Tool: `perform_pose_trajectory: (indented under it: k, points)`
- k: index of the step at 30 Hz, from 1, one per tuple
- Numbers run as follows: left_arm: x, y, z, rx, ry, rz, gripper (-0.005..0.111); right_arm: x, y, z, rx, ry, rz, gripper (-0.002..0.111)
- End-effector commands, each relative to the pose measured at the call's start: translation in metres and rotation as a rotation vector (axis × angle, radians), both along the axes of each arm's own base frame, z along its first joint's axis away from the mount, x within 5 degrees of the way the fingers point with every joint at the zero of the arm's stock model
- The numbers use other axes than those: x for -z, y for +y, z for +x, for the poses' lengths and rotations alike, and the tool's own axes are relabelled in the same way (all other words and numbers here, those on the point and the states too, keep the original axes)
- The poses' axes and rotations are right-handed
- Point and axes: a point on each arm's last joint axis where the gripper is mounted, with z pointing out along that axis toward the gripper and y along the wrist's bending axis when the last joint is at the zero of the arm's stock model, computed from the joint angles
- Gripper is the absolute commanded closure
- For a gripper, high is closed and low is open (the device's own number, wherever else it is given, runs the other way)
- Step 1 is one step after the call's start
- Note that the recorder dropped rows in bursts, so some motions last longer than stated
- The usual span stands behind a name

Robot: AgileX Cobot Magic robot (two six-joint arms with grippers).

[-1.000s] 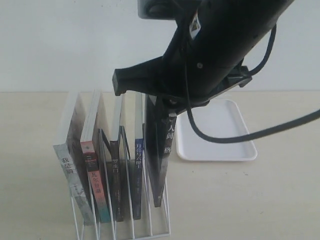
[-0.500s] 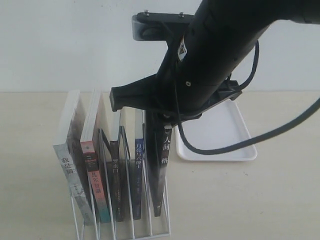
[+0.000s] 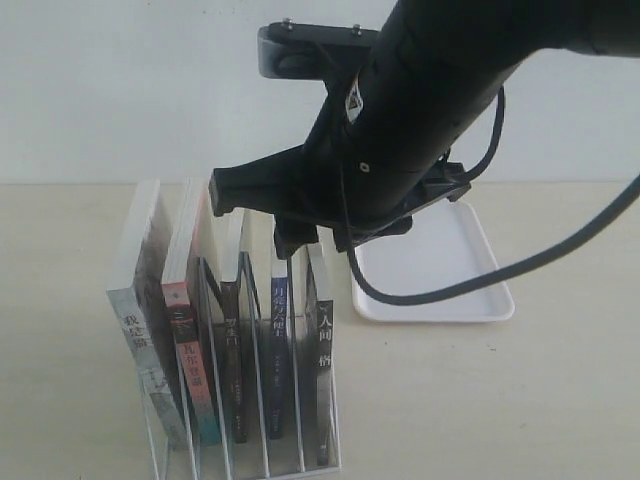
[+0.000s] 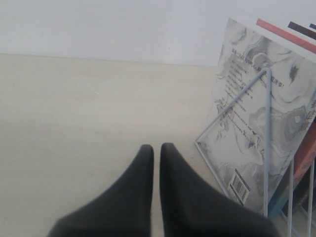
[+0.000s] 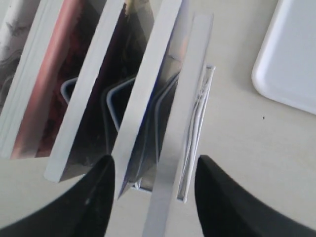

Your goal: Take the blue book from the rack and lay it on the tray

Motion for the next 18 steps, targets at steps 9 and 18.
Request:
perform_pose_trajectory:
  k: [9, 18]
  points:
    - [0.001, 0.000, 0.000, -0.001, -0.002, 0.007, 0.103, -0.061, 0.004, -0.021, -0.063, -0.073, 0.074, 0.068]
    - [0.001, 0.000, 0.000, -0.001, -0.002, 0.007, 0.103, -0.032, 0.029, -0.014, -0.107, -0.046, -0.020, 0.069]
